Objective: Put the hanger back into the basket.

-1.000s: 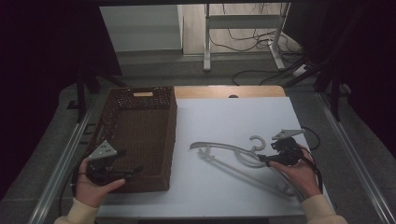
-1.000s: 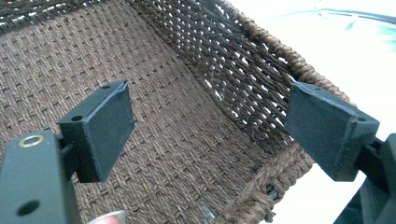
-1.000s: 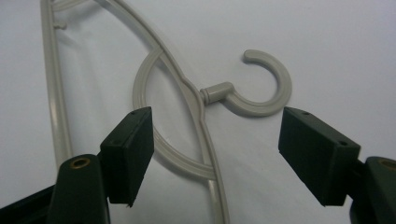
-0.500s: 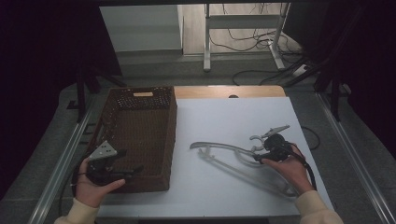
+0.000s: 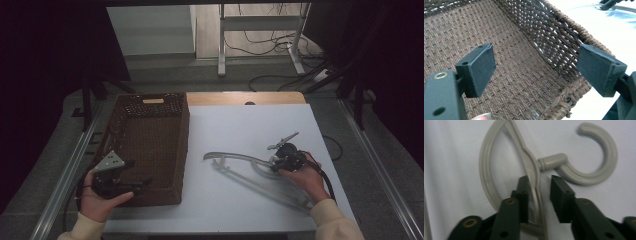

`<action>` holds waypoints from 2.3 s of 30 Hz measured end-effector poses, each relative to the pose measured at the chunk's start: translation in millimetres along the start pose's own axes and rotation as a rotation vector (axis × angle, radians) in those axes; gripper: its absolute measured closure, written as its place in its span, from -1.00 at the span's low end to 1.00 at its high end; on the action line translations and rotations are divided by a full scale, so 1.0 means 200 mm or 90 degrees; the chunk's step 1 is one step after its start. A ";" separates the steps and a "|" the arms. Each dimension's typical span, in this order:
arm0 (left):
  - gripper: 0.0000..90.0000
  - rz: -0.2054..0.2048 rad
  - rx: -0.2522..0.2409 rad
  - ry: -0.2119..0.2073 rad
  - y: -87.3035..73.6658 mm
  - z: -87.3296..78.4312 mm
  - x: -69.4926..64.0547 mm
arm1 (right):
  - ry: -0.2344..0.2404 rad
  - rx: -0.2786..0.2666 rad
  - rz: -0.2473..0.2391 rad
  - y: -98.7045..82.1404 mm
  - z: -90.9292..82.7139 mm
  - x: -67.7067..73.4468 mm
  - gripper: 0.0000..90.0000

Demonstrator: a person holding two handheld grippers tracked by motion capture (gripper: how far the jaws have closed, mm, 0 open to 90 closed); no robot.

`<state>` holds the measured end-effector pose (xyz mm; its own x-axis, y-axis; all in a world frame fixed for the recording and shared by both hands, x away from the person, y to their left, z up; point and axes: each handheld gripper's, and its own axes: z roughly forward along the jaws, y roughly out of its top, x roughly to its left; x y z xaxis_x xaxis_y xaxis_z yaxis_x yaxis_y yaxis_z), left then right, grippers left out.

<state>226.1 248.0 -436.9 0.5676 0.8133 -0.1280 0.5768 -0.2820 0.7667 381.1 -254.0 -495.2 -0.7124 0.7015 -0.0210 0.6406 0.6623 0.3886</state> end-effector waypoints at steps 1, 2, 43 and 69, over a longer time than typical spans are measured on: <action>-0.65 0.000 0.000 0.000 0.00 0.00 0.00 | 0.000 0.000 0.000 0.00 0.00 0.00 0.59; -0.65 0.000 0.000 0.000 0.00 0.00 0.00 | 0.005 0.003 -0.008 0.01 0.00 0.00 0.72; -0.65 0.000 -0.008 0.005 0.00 -0.02 0.00 | -0.017 -0.195 -0.150 0.13 -0.46 0.12 0.81; -0.65 0.017 -0.043 -0.055 0.10 -0.06 -0.12 | 0.044 -0.219 -0.219 0.15 -0.49 0.24 0.80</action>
<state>217.2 228.1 -410.6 0.6326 0.7579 -0.1593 0.5223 -0.2656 0.8104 339.4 -226.2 -394.8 -0.8904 0.4313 -0.1453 0.2416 0.7186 0.6521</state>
